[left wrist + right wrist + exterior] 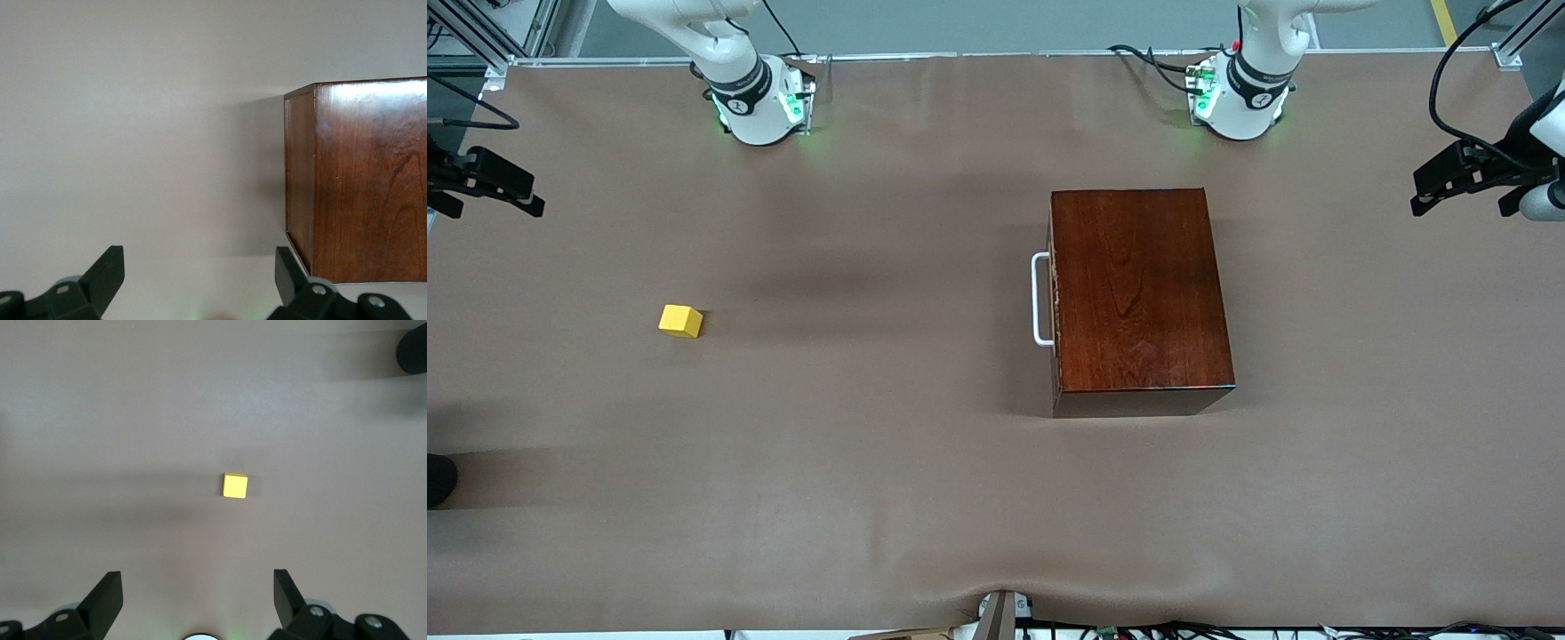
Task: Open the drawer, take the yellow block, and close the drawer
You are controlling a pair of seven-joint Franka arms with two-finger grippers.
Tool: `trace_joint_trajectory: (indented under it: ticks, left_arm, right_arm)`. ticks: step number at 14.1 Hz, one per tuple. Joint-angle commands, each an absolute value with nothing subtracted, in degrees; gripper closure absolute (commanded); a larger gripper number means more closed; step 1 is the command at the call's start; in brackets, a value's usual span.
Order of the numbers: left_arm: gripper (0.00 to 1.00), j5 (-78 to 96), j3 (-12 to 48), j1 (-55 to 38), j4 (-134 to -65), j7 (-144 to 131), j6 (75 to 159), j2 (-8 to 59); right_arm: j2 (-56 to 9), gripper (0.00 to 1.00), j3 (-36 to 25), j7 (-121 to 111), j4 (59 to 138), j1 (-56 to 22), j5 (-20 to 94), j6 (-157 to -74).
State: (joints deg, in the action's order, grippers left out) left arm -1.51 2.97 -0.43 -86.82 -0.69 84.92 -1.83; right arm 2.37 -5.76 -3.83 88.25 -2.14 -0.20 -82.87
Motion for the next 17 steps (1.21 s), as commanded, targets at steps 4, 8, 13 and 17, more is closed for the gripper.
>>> trace_joint_trajectory:
  ticks: [4, 8, 13, 17]
  left_arm:
    - [0.00, -2.3, 3.8, -0.1, -86.2, 0.3, 83.9, -1.8]
    - [0.00, -1.5, 3.8, 0.0, -86.0, -1.0, 83.8, -1.8]
    - [0.00, -0.8, 4.0, -0.5, -86.1, -7.5, 82.8, -1.8]
    - [0.00, -0.7, 4.4, -0.5, -86.2, -7.6, 82.7, -1.8]
  right_arm:
    - [2.1, 0.00, -5.3, -3.1, 87.7, -1.5, -1.1, -82.4]
    - [2.1, 0.00, -5.3, -3.1, 87.7, -1.5, -1.1, -82.4]
    - [2.1, 0.00, -5.2, -3.1, 87.7, -1.5, -1.1, -82.3]
    - [2.1, 0.00, -5.2, -3.1, 87.7, -1.5, -1.1, -82.4]
